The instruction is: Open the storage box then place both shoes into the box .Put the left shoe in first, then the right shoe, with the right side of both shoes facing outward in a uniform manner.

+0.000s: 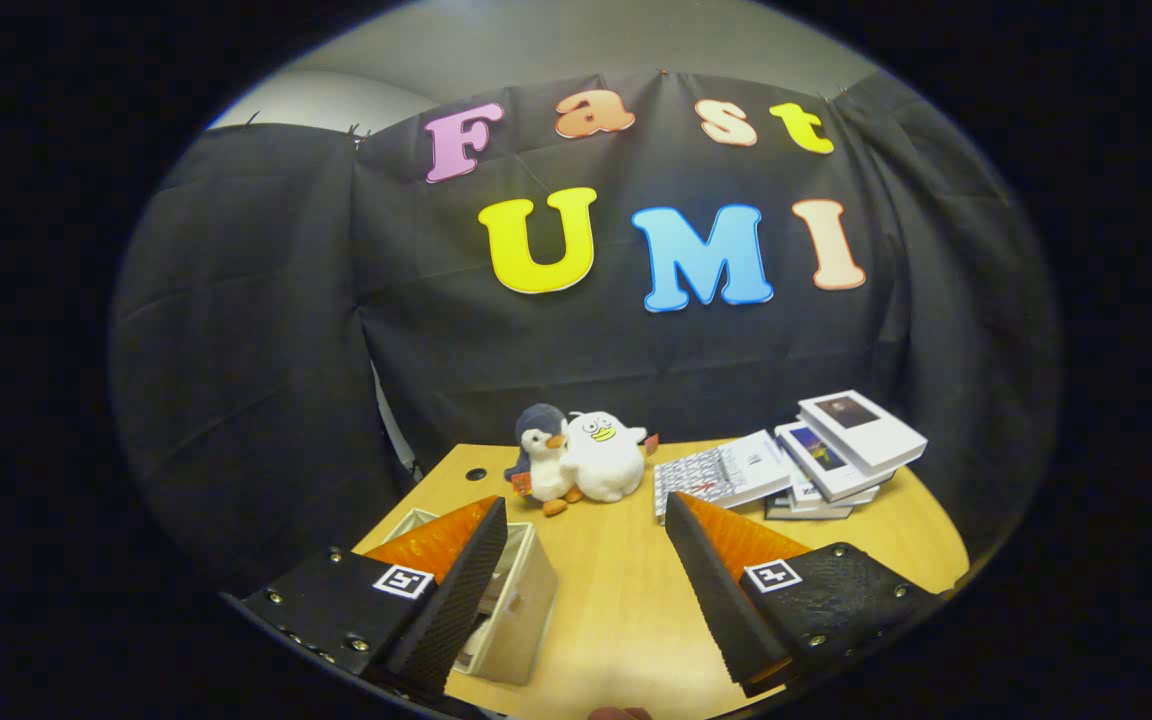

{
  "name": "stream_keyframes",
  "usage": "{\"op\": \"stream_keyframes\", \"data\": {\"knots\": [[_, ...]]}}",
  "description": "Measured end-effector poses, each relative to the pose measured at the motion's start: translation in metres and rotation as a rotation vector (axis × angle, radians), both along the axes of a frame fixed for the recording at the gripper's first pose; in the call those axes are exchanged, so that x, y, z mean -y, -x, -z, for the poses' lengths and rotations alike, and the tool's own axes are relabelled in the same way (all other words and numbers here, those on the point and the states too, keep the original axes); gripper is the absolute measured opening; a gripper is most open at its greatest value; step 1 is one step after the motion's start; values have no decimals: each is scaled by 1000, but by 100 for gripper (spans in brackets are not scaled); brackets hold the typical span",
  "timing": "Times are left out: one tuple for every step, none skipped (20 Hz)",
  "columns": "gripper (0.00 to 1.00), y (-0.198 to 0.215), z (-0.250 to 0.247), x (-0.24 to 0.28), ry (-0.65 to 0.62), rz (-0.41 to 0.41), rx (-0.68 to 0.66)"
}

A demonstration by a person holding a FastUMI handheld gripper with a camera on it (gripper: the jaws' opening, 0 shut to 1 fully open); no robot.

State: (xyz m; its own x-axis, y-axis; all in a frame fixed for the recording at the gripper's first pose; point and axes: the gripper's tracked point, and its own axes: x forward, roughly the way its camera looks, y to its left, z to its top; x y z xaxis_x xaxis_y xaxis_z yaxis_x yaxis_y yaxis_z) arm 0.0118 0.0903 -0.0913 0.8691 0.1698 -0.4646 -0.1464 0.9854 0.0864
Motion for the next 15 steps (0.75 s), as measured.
{"op": "stream_keyframes", "data": {"knots": [[98, 2, -10, 13, 30, 6, 28], [98, 4, -17, 20, 49, 8, 51], [97, 6, -23, 27, 60, 13, 73], [98, 8, -29, 35, 66, 22, 94], [97, 10, -33, 43, 73, 31, 111], [98, 10, -38, 52, 78, 45, 129], [98, 11, -43, 61, 81, 56, 145], [97, 11, -46, 70, 83, 72, 157], [97, 13, -49, 78, 79, 87, 172], [97, 13, -52, 85, 73, 104, 183], [98, 12, -53, 93, 64, 122, 196], [97, 13, -55, 100, 56, 136, 202], [98, 13, -56, 107, 49, 151, 210], [97, 14, -56, 113, 46, 163, 210], [97, 14, -55, 119, 41, 172, 209]]}}
